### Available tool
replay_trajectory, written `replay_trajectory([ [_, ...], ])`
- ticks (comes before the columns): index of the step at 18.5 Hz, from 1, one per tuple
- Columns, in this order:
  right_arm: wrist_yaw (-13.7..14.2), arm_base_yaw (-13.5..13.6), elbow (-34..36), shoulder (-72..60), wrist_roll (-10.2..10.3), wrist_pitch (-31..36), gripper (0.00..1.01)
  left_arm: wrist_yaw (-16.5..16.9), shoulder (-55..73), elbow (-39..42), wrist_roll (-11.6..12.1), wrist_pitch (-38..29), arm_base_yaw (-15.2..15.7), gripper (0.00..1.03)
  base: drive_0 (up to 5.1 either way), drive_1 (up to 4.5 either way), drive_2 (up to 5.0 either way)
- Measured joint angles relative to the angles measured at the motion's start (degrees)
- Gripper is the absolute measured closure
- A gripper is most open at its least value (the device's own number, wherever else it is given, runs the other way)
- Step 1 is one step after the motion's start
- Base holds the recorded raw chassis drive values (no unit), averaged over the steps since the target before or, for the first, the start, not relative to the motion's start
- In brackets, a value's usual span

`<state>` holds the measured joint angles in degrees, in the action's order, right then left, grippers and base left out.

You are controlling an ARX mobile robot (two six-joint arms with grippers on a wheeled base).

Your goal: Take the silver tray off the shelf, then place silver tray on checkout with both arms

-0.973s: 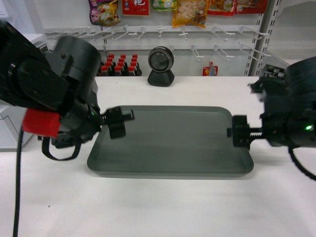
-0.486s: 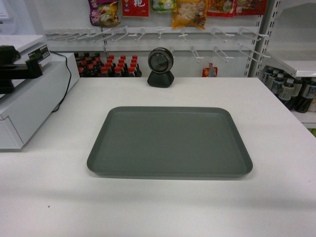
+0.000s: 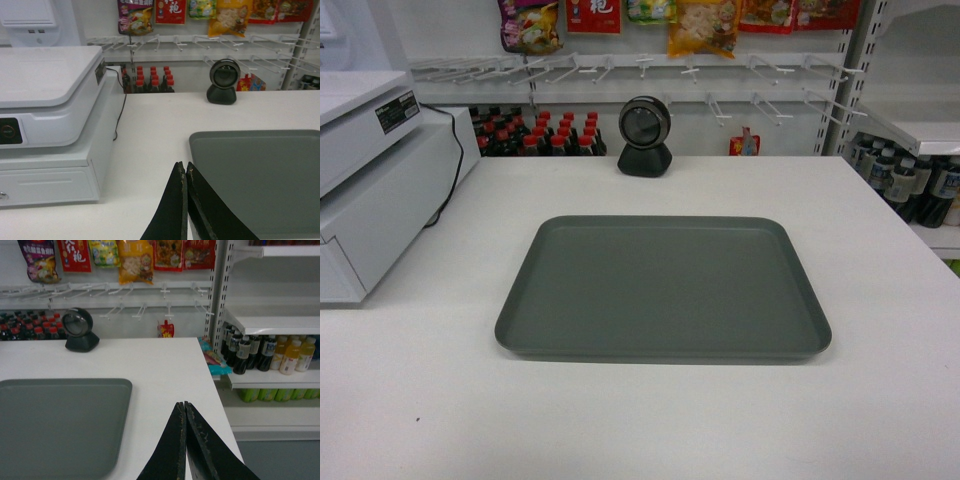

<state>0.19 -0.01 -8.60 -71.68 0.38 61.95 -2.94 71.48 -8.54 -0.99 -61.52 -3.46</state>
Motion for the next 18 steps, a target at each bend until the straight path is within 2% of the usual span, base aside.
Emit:
replay_trajectory([
  [1,0.0,0.0,0.5,1.9,0.0,-0.6,0.99,2.0,-1.3,0.7,0.0,0.8,1.5,1.02,0.0,0.0,0.0],
  [4,0.0,0.0,3.0,7.8,0.0,-4.7,0.99,2.3,-7.8,2.9,0.0,4.2,3.8,1.02,0.0,0.0,0.0],
  [11,-0.2,0.0,7.5,27.3,0.0,-19.6,0.99,2.9,-27.1,7.3,0.0,19.2,3.4,1.02,0.0,0.0,0.0],
  [13,-0.2,0.0,7.7,31.0,0.0,-22.7,0.99,2.9,-30.8,7.7,0.0,22.4,3.4,1.02,0.0,0.0,0.0],
  [14,-0.2,0.0,7.8,35.8,0.0,-27.1,0.99,2.9,-35.7,7.9,0.0,26.8,3.4,1.02,0.0,0.0,0.0],
  [18,-0.2,0.0,7.9,44.9,0.0,-35.4,0.99,2.9,-44.8,7.9,0.0,35.1,3.4,1.02,0.0,0.0,0.0],
])
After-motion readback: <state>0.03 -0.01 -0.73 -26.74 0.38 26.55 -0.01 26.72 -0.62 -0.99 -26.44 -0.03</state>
